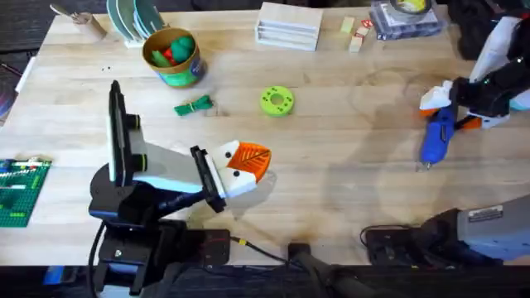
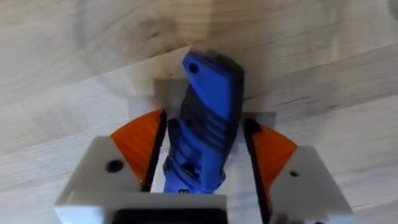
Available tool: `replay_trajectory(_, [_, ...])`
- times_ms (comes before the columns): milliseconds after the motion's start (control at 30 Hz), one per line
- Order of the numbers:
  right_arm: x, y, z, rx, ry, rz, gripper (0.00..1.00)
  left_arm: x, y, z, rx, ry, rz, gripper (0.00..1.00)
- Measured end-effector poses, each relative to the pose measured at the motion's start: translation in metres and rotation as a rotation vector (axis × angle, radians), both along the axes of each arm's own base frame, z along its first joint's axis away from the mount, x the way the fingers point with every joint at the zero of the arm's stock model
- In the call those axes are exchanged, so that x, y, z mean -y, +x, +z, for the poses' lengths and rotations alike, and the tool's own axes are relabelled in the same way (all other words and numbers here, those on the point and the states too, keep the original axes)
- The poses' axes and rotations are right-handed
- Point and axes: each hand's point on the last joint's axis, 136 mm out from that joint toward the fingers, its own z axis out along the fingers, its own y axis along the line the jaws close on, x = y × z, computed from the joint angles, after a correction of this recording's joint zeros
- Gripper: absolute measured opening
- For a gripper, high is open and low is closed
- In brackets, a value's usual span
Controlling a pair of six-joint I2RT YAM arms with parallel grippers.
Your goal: Pick up the gripper from the table and insert it into the empty holder that is missing its gripper. Then pick up a screw, insert it into the mounting hole, and use the screwdriver to tighten it. Finally, clean up the table by picking up the vegetable and placing it into the bucket.
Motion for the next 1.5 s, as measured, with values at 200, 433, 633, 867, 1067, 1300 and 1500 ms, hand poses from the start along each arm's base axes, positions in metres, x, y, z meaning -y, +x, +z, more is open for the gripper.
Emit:
replay_trajectory(200, [0.001, 0.002, 0.0, 0.01, -0.004, 0.0, 0.732, 0.0, 0.0, 0.0, 0.0, 0.0, 0.0, 0.004])
replay_trajectory(433, [0.002, 0.004, 0.0, 0.016, -0.008, 0.007, 0.427, 0.0, 0.0, 0.0, 0.0, 0.0, 0.0, 0.004])
replay_trajectory(633, [0.002, 0.004, -0.001, 0.017, -0.002, 0.013, 0.022, 0.0, 0.0, 0.0, 0.0, 0.0, 0.0, 0.004])
replay_trajectory(867, [0.001, 0.004, 0.0, 0.017, -0.001, 0.014, 0.027, 0.0, 0.0, 0.0, 0.0, 0.0, 0.0, 0.004])
replay_trajectory(1067, [0.0, 0.003, 0.008, 0.0, 0.011, 0.011, 0.027, 0.0, 0.0, 0.0, 0.0, 0.0, 0.0, 0.004])
replay_trajectory(1300, [0.009, 0.021, 0.034, 0.057, -0.01, -0.031, 0.027, 0.0, 0.0, 0.0, 0.0, 0.0, 0.0, 0.004])
replay_trajectory(1500, [0.017, 0.038, 0.089, 0.242, -0.096, -0.04, 0.027, 0.0, 0.0, 0.0, 0.0, 0.0, 0.0, 0.004])
